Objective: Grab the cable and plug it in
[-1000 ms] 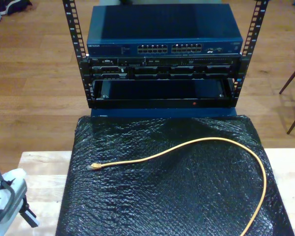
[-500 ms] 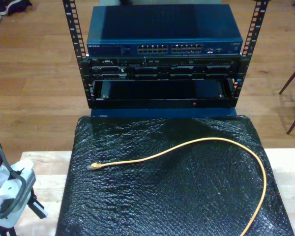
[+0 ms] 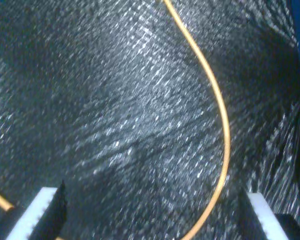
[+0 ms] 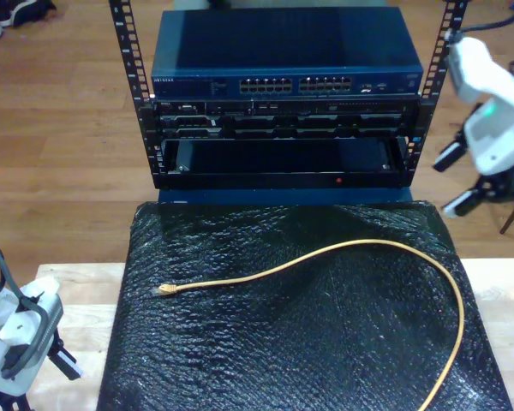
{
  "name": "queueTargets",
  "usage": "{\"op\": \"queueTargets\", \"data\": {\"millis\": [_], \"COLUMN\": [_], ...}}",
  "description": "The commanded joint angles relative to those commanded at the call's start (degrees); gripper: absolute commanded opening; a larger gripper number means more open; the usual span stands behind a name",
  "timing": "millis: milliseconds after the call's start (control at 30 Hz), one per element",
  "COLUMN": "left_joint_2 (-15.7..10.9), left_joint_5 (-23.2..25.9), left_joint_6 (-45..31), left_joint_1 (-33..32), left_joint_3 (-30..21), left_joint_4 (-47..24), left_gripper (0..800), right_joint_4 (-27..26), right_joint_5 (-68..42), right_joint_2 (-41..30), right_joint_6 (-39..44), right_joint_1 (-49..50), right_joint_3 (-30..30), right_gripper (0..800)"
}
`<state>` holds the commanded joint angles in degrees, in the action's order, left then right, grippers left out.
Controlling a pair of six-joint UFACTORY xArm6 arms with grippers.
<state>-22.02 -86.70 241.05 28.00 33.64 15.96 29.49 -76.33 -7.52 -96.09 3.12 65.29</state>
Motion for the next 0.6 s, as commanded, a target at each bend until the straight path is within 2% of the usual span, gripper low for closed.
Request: {"op": "queueTargets", "data": {"millis": [367,600], "left_joint_2": [-0.1,-0.1], "left_joint_5": [1.2,1.2], "left_joint_6": [0.3,0.2], "left_joint_1": [0.3,0.7], "left_joint_3": [0.4,0.6], "left_joint_4": [0.0,0.0], "left_gripper": [800,800], "right_joint_4": [-1.5,-9.4], "right_joint_5": [7.1,9.0], "right_joint_2": [3.6,9.1], "right_joint_6": [6.3,13.4], "right_joint_1": [-13.5,-22.6], "right_joint_3": [1.1,5.7], "right_gripper": [793,794]}}
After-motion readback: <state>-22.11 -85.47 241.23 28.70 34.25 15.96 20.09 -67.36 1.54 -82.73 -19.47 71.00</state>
